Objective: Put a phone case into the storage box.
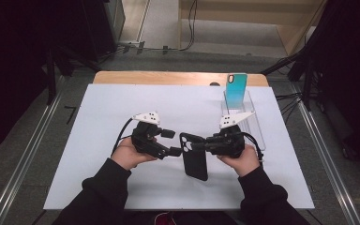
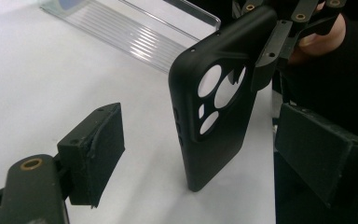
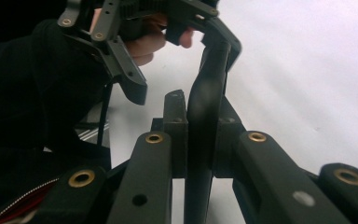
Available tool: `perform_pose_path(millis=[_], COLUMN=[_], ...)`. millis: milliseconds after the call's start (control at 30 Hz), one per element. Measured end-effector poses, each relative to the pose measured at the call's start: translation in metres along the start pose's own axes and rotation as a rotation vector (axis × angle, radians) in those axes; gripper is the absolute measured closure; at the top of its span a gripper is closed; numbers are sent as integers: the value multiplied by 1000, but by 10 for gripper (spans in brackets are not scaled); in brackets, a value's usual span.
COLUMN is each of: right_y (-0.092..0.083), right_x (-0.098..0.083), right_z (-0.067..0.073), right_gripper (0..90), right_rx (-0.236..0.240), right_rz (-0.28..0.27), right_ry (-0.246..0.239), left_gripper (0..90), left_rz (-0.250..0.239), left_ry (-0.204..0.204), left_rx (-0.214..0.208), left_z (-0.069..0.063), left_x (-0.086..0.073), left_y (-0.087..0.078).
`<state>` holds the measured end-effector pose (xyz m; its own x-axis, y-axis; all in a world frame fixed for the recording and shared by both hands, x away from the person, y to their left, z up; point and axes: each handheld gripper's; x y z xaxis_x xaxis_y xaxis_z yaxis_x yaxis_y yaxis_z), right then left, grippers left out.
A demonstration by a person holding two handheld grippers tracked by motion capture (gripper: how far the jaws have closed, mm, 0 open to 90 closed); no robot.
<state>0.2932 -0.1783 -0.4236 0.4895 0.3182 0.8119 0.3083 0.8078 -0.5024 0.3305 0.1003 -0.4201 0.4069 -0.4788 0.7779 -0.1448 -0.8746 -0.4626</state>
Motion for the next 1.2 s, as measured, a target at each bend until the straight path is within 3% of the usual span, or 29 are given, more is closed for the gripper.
perform_pose_path(millis=[200, 467, 633, 800, 967, 1100, 1200], right_y=[2, 5, 6, 7, 6, 5, 5], right_x=[1, 1, 1, 0, -1, -2, -2], right_z=[3, 5, 5, 4, 1, -1, -2], right_gripper=[780, 780, 781, 780, 773, 766, 749], right_rx=[7, 37, 56, 60, 45, 40, 40], right_rz=[10, 15, 13, 14, 18, 10, 7], right_ry=[-6, -23, -28, -28, -23, -14, -9], left_gripper=[226, 314, 449, 603, 671, 700, 732], left_rz=[-6, -2, 1, 8, 19, 27, 30], left_ry=[34, 41, 35, 69, 96, 78, 91], left_rx=[-25, -64, -94, -92, -94, -104, -103], left_z=[3, 6, 6, 4, 2, 3, 2], left_x=[3, 6, 6, 7, 7, 8, 8], left_y=[0, 1, 1, -1, -4, -4, -6])
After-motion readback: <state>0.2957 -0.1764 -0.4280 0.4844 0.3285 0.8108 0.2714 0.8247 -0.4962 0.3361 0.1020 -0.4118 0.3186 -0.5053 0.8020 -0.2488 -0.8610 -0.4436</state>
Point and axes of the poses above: each handheld gripper's, and its own axes: y roughly forward along the jaws, x roughly out of its top, z roughly to its left, and after that the axes turned 10 degrees about -x, right-handed
